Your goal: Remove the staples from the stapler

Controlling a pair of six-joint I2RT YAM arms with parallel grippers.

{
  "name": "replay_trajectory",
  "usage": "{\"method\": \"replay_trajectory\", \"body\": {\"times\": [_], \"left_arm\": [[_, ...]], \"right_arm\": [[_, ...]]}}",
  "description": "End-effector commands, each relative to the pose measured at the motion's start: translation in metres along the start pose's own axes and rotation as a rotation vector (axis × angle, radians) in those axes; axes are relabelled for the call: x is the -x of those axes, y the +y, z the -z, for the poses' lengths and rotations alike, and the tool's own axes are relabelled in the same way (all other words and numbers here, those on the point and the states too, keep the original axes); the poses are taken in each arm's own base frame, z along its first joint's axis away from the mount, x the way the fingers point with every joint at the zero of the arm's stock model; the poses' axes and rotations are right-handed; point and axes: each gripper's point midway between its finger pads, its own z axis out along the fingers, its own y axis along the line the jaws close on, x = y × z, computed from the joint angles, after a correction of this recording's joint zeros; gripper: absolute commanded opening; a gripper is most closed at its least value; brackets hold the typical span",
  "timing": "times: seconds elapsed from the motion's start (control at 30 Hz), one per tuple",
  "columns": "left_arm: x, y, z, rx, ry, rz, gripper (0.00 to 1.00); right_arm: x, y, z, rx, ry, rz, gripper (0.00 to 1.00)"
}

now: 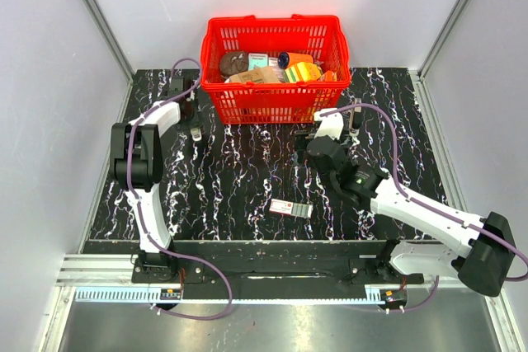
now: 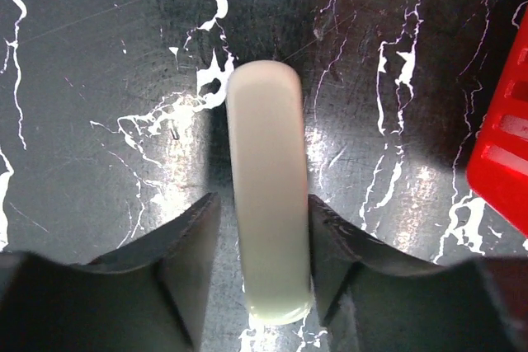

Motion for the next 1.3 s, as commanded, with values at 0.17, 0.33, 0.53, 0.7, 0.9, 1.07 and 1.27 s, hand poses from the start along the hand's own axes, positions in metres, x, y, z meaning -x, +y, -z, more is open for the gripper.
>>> {"method": "replay_trajectory", "body": {"times": [0.17, 0.33, 0.53, 0.7, 0.9, 1.07, 1.27], "left_arm": [[0.019, -0.002, 0.026, -0.02, -0.077, -0.024, 0.19], [-0.004, -0.003, 0.058, -0.057, -0.072, -0.097, 0.09], [-0.051, -0.006, 0.098, -0.093, -0.052, -0.235, 0.09], [-0.093, -0.022, 0.125, -0.134, -0.048, -0.352, 0.09], [-0.129, -0.047, 0.138, -0.186, -0.044, -0.449, 0.13], [-0.145, -0.072, 0.137, -0.235, -0.026, -0.469, 0.14], [-0.155, -0.083, 0.134, -0.25, 0.003, -0.405, 0.14]], "right_arm": [[0.016, 0.005, 0.006, 0.005, -0.065, -0.018, 0.91], [0.015, 0.009, 0.004, 0.009, -0.065, -0.016, 0.91], [0.007, 0.012, 0.0, 0.009, -0.05, -0.005, 0.91], [-0.007, 0.011, -0.005, -0.01, -0.02, 0.0, 0.91], [-0.026, 0.003, -0.008, -0.051, 0.025, 0.006, 0.91], [-0.041, -0.004, -0.008, -0.093, 0.062, 0.004, 0.91], [-0.048, -0.006, -0.011, -0.123, 0.097, 0.017, 0.92]]}}
